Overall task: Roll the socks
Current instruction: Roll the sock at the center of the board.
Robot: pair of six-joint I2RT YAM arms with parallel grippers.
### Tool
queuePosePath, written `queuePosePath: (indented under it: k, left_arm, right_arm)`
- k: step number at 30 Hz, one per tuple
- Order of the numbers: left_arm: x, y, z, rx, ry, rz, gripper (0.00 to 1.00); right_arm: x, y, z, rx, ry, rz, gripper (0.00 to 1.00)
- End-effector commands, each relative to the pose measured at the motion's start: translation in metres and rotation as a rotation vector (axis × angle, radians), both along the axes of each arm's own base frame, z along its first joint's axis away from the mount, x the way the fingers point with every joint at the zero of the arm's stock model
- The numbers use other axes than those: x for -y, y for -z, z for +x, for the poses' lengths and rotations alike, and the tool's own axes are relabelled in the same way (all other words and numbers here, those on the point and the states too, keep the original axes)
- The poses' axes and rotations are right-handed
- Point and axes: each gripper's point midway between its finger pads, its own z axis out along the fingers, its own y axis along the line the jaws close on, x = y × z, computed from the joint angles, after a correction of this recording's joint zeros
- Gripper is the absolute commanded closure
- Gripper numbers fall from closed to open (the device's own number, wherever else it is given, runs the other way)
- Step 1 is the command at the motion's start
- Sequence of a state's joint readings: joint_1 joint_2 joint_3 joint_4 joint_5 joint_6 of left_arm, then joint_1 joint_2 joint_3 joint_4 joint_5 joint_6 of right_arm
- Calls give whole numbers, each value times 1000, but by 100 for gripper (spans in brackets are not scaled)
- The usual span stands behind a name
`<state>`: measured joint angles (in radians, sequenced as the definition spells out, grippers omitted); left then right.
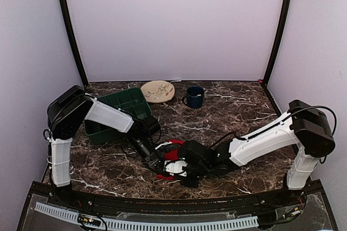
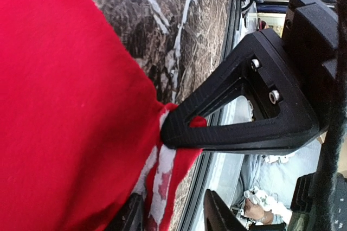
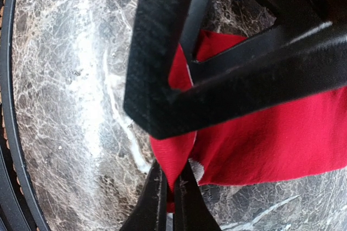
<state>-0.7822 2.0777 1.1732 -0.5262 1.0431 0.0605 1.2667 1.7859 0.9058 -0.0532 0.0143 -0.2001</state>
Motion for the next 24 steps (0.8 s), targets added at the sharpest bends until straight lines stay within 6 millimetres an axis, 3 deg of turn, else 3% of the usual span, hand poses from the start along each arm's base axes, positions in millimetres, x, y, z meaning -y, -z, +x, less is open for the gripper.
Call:
queuePosePath:
  k: [1, 12, 24]
  left_arm:
    - [-27, 34, 21, 124, -73, 179, 59]
    - [-38, 25, 61, 252, -226, 197, 58]
    - [-41, 14, 77, 381, -321, 160, 58]
  right_arm:
    - [25, 19, -5, -59, 35, -79, 100]
    - [30, 19, -4, -154, 99, -40, 100]
    - [33, 21, -12, -354, 163, -1, 100]
